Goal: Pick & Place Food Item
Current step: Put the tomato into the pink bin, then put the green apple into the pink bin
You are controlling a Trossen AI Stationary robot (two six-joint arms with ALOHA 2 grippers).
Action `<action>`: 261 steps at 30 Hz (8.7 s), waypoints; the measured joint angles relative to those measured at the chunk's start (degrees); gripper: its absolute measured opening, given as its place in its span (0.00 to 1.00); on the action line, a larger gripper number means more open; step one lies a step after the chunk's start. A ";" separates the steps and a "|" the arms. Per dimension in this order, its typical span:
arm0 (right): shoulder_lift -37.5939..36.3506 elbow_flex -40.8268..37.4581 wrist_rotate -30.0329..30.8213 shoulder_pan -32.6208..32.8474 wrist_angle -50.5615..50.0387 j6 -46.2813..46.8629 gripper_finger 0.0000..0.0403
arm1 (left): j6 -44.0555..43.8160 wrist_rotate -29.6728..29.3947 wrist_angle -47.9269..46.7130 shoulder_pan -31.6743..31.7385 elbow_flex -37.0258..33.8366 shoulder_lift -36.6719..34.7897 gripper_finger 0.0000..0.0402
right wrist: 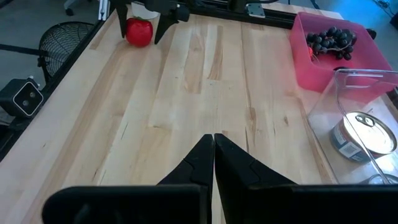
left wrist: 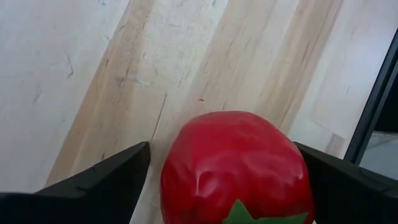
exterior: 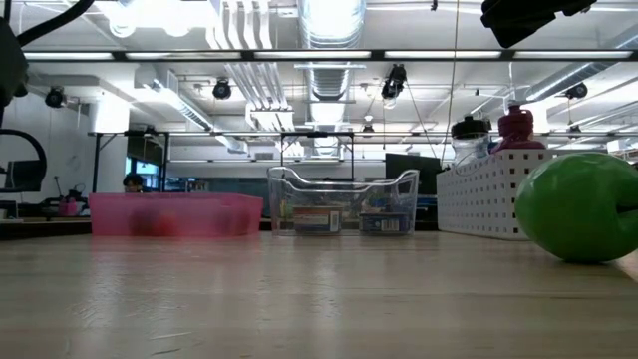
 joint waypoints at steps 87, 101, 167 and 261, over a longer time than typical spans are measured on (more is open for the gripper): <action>0.02 0.00 0.00 0.00 0.00 0.01 0.02 | 32.03 -14.07 -13.85 89.01 14.09 -8.50 0.65; 0.02 0.00 0.01 -0.01 0.00 0.01 0.02 | 32.39 -7.48 -16.53 94.18 16.15 -6.05 0.65; 0.00 -0.17 20.50 0.00 0.44 1.76 0.02 | 34.58 -1.27 -18.28 97.15 17.29 4.76 0.75; 29.67 -2.80 -19.37 -4.86 -0.35 28.06 0.02 | 48.04 -31.98 -8.64 36.26 16.41 -18.67 0.88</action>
